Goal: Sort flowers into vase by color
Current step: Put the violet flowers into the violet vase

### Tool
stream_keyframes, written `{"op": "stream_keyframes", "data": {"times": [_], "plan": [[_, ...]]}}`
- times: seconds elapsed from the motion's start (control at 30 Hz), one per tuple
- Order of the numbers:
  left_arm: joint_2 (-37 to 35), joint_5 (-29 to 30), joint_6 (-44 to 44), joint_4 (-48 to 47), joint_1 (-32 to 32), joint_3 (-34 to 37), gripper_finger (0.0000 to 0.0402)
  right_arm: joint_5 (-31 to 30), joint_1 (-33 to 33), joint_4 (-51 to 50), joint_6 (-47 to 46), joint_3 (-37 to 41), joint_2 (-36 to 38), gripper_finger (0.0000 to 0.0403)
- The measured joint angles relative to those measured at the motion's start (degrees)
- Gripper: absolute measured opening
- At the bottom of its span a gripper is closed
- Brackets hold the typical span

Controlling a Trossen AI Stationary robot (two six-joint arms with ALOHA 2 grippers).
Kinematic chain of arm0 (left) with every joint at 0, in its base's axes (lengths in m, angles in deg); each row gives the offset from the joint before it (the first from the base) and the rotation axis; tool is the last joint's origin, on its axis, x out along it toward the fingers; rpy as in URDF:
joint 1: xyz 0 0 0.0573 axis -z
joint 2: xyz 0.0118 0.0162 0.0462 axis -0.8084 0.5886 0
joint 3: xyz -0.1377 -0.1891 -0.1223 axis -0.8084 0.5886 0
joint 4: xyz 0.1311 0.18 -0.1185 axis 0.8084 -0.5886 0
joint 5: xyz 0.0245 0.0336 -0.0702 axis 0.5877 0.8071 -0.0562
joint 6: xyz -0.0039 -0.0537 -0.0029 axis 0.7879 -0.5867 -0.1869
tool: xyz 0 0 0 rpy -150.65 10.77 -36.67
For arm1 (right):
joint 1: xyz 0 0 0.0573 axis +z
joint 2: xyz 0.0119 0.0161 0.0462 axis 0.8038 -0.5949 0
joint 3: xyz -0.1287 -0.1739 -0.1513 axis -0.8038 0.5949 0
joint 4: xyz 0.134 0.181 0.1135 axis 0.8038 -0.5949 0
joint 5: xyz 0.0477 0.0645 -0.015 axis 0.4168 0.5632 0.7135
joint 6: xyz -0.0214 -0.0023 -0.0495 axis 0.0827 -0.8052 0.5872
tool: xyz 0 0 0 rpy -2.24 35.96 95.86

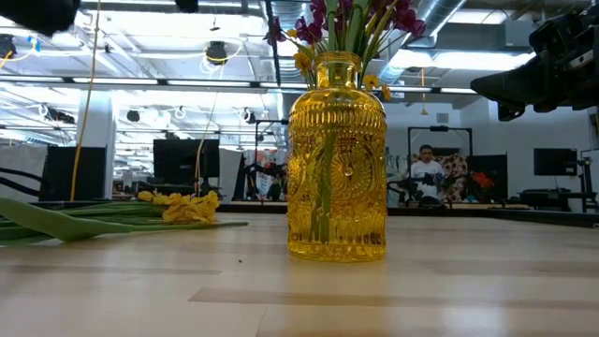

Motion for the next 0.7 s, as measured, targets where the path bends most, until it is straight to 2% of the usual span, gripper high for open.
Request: {"op": "stream_keyframes", "data": {"times": [0.13,0.37,0.7], "plan": [[0.0,-7.5,-0.6,9.7,-4.0,6.1,0.0000,0.0,0.0,0.0,0.0,0.0,0.0,0.0043],[2.0,-16.3,-3.8,9.3,-10.9,6.6,0.0000,0.0,0.0,0.0,0.0,0.0,0.0,0.0043],[4.0,-23.1,-6.5,9.6,-16.5,4.9,0.0000,0.0,0.0,0.0,0.0,0.0,0.0,0.0043]]}}
